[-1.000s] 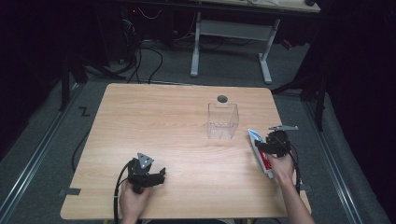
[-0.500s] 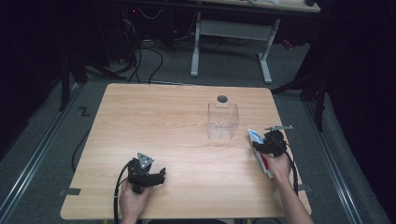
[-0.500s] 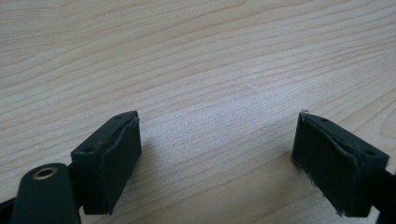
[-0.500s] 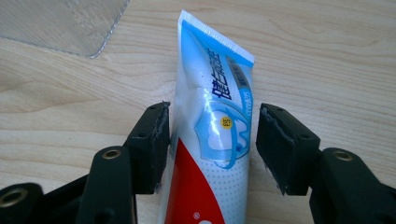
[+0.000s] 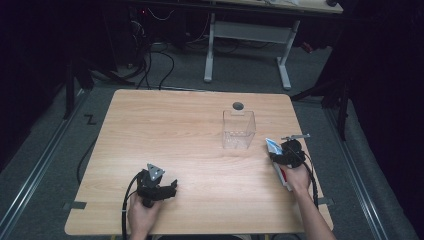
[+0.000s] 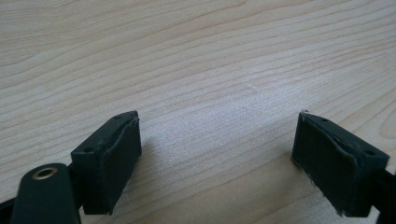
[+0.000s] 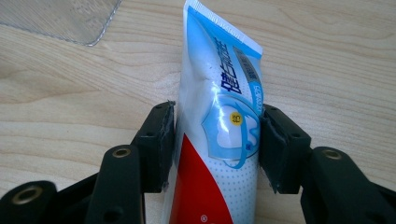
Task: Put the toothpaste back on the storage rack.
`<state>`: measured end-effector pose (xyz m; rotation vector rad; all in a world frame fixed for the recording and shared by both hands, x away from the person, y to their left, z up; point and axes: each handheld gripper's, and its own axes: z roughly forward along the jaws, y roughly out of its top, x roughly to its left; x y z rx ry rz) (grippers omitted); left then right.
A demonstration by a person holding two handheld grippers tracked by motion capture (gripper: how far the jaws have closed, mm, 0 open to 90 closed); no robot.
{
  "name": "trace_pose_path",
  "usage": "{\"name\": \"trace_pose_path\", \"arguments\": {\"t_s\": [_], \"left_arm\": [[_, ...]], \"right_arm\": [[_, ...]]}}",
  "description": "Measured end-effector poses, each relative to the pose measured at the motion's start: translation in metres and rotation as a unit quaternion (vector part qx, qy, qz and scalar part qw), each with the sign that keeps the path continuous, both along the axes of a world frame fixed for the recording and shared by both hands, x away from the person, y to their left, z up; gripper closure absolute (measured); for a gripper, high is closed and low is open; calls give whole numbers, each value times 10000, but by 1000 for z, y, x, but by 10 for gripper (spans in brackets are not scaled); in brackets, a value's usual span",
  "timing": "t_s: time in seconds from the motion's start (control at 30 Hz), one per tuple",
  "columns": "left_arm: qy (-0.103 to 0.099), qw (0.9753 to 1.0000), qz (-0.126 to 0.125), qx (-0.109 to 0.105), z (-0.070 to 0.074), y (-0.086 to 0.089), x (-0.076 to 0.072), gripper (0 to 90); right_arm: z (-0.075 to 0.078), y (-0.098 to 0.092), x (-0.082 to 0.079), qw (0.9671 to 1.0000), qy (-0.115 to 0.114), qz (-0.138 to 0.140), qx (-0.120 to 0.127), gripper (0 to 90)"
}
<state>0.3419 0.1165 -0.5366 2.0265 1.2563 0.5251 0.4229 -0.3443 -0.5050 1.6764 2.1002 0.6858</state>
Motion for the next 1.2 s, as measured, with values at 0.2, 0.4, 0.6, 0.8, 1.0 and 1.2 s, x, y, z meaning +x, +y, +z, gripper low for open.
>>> {"name": "trace_pose_path", "arguments": {"t_s": [0.2, 0.4, 0.6, 0.8, 1.0, 1.2], "left_arm": [[1, 10000, 0, 0, 0, 0, 0, 159], [0, 10000, 0, -1, 0, 0, 0, 159], [0, 10000, 0, 1, 0, 0, 0, 159], [1, 10000, 14, 1, 0, 0, 0, 159], [2, 10000, 23, 0, 0, 0, 0, 159], [2, 10000, 19, 0, 0, 0, 0, 159]], "right_arm": [[-2, -1, 2, 9999, 119, 27, 49, 509], [-3, -1, 3, 9998, 208, 57, 24, 518], [-2, -2, 3, 9996, 233, 117, 50, 561], [0, -5, 4, 9990, 364, 49, 266, 631], [3, -4, 6, 9986, 460, 165, 203, 673], [4, 2, 4, 9987, 418, 305, -36, 695]]}}
